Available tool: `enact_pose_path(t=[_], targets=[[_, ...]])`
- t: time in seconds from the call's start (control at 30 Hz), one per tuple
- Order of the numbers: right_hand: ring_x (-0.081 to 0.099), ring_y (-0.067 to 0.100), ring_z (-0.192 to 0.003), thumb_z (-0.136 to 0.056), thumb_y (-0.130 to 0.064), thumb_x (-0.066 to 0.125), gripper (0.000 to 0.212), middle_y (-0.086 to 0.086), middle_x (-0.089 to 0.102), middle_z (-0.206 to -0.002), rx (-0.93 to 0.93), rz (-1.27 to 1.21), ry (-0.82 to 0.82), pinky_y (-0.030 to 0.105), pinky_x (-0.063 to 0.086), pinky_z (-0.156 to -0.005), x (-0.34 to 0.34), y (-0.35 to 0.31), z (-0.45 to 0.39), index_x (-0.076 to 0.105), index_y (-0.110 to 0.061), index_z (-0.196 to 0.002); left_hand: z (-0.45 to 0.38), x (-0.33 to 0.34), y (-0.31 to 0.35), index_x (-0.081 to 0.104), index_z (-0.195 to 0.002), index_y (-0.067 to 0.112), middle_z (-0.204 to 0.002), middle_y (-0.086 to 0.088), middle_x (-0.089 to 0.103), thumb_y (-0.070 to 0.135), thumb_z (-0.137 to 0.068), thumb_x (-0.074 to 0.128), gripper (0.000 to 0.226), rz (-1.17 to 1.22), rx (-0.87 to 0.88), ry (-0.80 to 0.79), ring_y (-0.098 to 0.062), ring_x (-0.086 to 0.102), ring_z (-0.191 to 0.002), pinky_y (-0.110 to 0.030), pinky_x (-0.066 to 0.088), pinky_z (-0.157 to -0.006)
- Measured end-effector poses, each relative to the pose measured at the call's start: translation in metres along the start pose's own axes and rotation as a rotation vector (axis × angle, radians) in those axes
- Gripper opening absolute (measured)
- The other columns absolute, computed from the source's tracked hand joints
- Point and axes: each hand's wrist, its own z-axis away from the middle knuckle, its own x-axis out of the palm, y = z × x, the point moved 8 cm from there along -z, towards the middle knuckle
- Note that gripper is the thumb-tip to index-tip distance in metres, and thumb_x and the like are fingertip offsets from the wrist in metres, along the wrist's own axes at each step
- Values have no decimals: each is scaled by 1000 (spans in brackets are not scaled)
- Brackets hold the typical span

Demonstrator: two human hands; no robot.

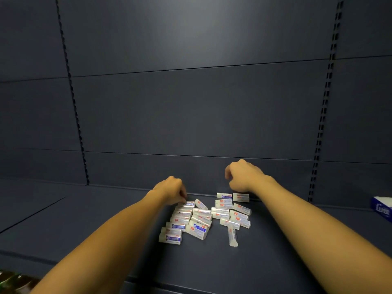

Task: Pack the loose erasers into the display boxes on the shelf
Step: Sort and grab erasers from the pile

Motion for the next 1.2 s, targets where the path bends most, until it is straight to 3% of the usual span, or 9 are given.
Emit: enact_pose_path(t=[0.3,0.57,0.7,1.03,1.2], targets=[[62,25,-98,-85,-9,60,30,3,63,-112,66,13,-28,40,57,-87,9,-3,-4,68,-22,-111,-14,14,-2,76,-111,18,-113,1,73,17,-93,69,20,102,108,-60,-16,66,-101,-35,56,-95],[63,23,-94,-87,-9,62,25,2,65,-106,52,-14,-27,39,58,-85,22,-18,-14,70,-22,-106,-21,19,-13,74,-116,15,-114,-3,72,22,-93,71,24,140,104,-75,-17,67,-101,-33,57,-93],[65,20,-91,-90,-16,69,13,1,68,-102,6,-82,-49,40,59,-87,39,-37,-25,73,-21,-101,-20,18,-23,76,-112,13,-108,-4,75,21,-90,76,23,163,99,-85,-16,69,-95,-32,58,-90],[67,16,-88,-89,-20,75,11,-1,71,-95,-87,-184,-147,36,59,-86,83,-97,-51,77,-19,-99,-2,10,-79,77,-101,16,-100,-2,73,21,-81,84,21,142,-10,-89,-19,67,-94,-33,57,-83],[69,16,-87,-85,-22,79,13,-2,74,-95,-106,-173,-214,37,60,-85,93,-106,-58,79,-19,-97,7,-2,-100,79,-89,20,-80,5,67,14,-78,81,13,130,-46,-28,-20,70,-85,-40,61,-82]])
